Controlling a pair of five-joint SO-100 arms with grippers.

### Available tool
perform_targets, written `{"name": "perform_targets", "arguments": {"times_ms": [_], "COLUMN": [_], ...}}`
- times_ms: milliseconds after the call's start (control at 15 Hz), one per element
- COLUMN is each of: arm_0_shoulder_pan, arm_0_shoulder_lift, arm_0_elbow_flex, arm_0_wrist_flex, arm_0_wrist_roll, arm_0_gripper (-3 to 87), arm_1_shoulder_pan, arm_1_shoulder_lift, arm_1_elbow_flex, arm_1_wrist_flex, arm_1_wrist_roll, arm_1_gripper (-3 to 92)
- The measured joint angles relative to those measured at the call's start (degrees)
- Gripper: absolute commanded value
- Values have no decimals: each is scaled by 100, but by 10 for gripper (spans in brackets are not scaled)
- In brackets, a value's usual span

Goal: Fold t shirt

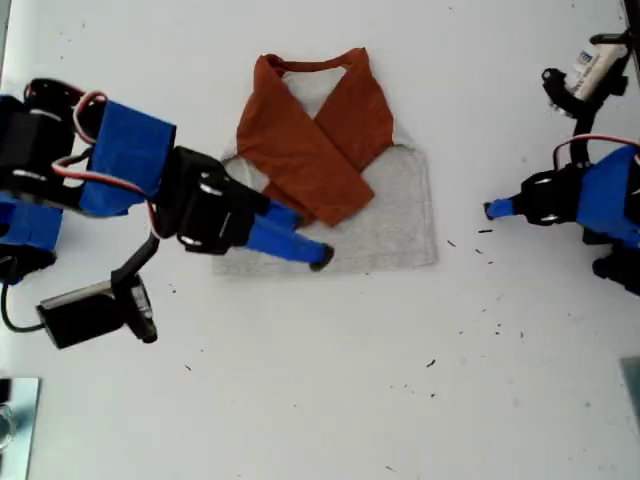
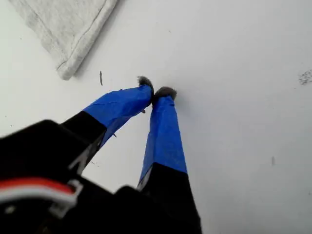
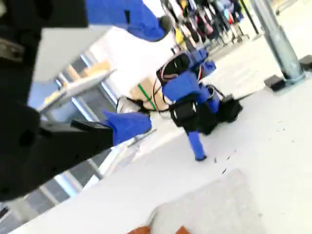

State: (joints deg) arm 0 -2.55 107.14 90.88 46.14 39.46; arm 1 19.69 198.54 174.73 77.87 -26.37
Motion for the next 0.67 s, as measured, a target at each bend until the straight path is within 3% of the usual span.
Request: {"name": "perform_targets", "arguments": {"times_ms": [200, 267, 333, 533, 667], "arm_0_shoulder_pan": [-132, -343, -773, -2136, -2232], "arm_0_shoulder_lift": [615, 1301, 2083, 4219, 5792], "arm_0_elbow_flex": [914, 1635, 2496, 5607, 7778], "arm_0_wrist_flex": [-246, -272, -255, 70, 26], "arm_0_wrist_roll": [167, 26, -220, -1521, -2197], "arm_0_gripper": [27, 65, 7, -3, -3], "arm_1_shoulder_pan": [0, 0, 0, 0, 0], "arm_1_shoulder_lift": [0, 0, 0, -9, -9], "arm_1_elbow_flex": [0, 0, 0, 0, 0], "arm_1_wrist_flex": [0, 0, 0, 0, 0], "arm_1_wrist_roll": [0, 0, 0, 0, 0], "arm_1_gripper": [34, 34, 34, 34, 34]}}
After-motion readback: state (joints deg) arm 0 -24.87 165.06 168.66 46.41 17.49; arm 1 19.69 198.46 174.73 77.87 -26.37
